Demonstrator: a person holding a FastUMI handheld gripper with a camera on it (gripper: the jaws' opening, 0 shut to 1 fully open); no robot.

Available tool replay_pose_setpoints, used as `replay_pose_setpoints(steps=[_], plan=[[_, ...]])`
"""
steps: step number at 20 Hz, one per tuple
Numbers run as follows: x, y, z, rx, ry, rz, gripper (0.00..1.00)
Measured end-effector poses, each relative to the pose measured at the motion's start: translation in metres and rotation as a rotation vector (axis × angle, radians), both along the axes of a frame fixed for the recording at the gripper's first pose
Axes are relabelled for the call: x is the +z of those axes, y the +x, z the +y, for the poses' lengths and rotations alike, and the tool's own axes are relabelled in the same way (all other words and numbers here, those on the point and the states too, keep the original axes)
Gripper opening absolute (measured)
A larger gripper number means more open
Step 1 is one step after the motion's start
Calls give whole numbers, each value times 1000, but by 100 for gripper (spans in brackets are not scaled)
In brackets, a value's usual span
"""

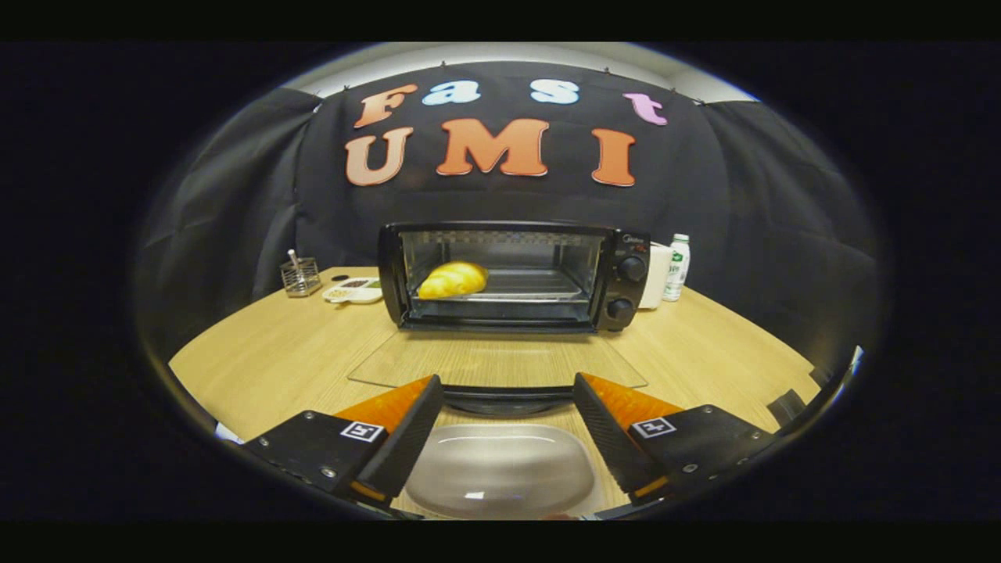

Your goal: Open the toaster oven, put the food inside, and close the toaster oven door.

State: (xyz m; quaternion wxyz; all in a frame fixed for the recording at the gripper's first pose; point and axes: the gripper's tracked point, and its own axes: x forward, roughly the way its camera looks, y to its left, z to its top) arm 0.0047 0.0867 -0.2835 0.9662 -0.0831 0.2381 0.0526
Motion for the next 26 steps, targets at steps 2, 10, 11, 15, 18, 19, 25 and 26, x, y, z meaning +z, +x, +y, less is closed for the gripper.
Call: replay_pose_setpoints(steps=[2, 10, 11, 15, 18, 19, 25, 26], plan=[[-15, 0, -3, -9, -10, 42, 99], [-43, 7, -1, -31, 21, 122, 99], [-47, 7, 0, -28, 18, 131, 99], [-17, 12, 1, -27, 39, 72, 100], [25, 31, 6, -18, 66, -46, 100], [33, 36, 8, -19, 77, -72, 100], [78, 67, 23, -14, 98, -163, 100], [83, 69, 26, -10, 100, -175, 100]])
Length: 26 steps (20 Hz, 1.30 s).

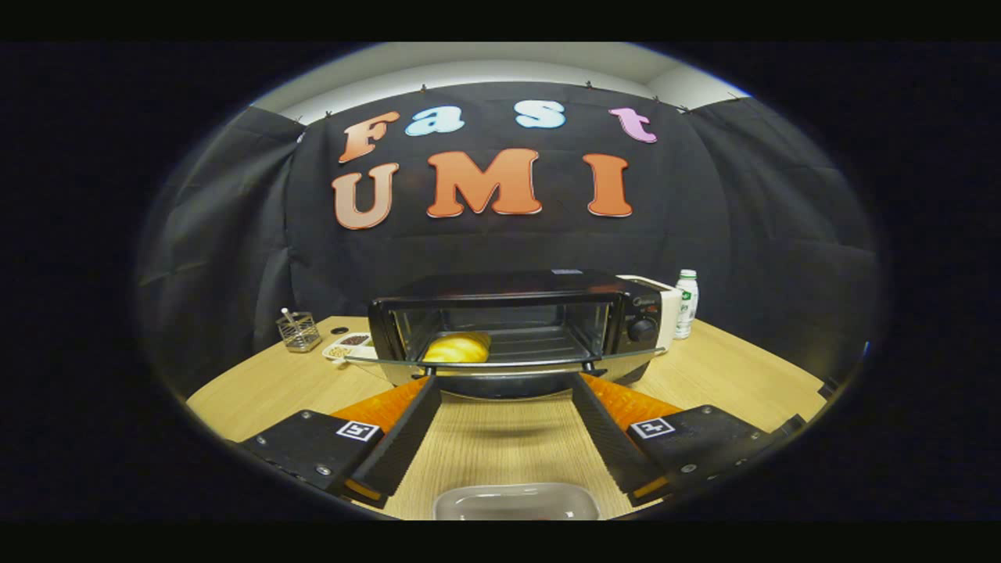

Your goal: Open the toaster oven, put the food inside, and close the toaster oven door.

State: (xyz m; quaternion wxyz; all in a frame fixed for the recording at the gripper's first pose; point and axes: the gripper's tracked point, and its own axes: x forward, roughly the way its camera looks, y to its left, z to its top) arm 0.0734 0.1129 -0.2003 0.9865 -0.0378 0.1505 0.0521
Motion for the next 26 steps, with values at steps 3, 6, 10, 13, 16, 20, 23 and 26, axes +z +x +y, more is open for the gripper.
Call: replay_pose_setpoints(steps=[3, 6, 10, 13, 16, 20, 23, 26], plan=[[10, 0, 5, 9, -6, -22, 100], [4, 1, 3, 2, -29, 1, 100], [-22, 0, -3, -12, -63, 69, 100], [-26, 23, -6, -32, -49, 56, 100], [-30, 43, 3, -33, 1, 66, 100], [-18, 73, 8, -45, -9, 9, 100], [-11, 88, 9, -51, -11, -12, 100], [-11, 84, 9, -50, -11, -4, 100]])
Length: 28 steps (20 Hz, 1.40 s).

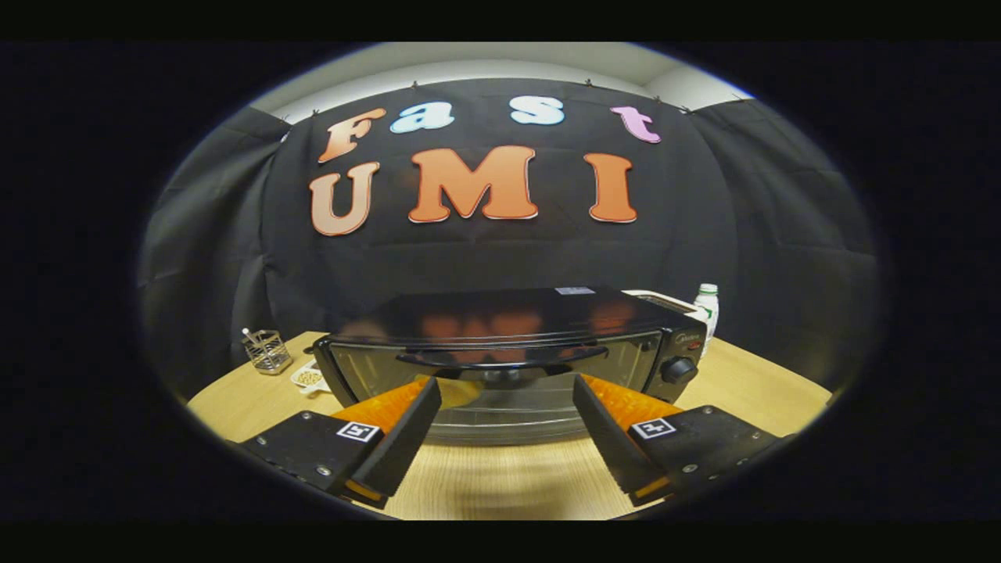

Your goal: Open the toaster oven, put the food inside, and close the toaster oven door.

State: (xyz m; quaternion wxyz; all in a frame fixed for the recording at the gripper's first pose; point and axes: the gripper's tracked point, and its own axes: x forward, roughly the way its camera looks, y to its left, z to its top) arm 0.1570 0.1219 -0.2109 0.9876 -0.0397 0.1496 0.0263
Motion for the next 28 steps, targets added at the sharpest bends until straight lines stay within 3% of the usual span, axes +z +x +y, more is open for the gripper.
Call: replay_pose_setpoints(steps=[16, 28], plan=[[136, -105, -15, 87, -11, -175, 100], [143, -120, -15, 103, -4, -177, 100]])
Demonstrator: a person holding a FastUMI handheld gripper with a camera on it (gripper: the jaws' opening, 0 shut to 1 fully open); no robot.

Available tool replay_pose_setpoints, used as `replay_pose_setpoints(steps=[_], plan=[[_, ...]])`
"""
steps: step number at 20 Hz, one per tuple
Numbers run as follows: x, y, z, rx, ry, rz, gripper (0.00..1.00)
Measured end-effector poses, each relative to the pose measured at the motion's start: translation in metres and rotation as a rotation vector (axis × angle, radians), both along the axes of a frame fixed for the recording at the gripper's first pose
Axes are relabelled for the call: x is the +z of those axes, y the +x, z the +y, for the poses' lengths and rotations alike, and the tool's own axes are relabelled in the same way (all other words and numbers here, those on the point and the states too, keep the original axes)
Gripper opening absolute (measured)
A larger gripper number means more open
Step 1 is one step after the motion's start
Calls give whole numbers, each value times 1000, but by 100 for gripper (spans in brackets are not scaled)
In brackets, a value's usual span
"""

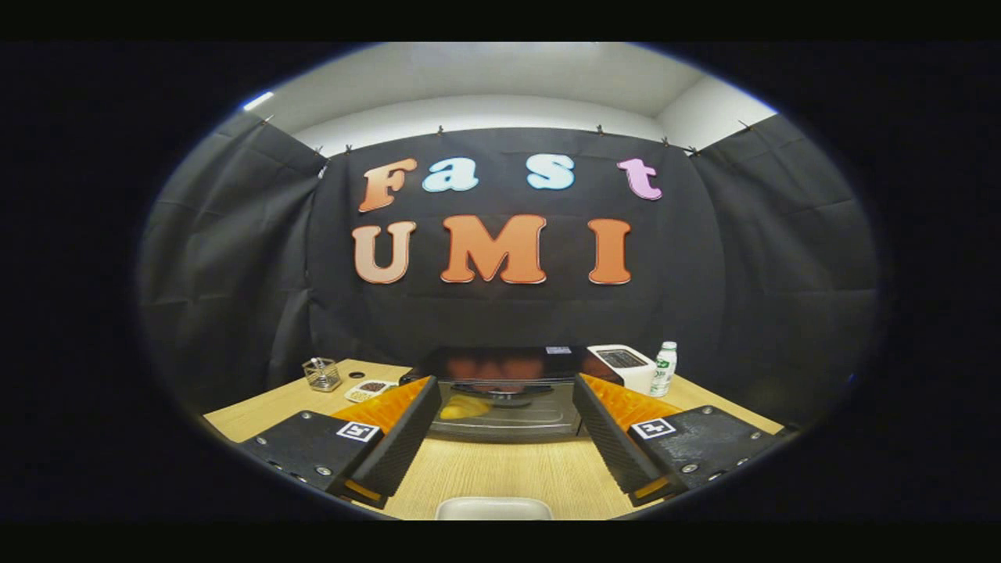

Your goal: Open the toaster oven, put the food inside, and close the toaster oven door.

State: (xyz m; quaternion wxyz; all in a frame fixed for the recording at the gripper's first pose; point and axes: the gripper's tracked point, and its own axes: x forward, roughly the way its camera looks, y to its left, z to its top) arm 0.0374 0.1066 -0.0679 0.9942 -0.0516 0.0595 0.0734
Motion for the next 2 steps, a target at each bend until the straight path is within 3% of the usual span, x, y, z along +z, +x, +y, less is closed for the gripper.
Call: replay_pose_setpoints(steps=[2], plan=[[-1, -1, 0, 5, 0, 6, 100]])
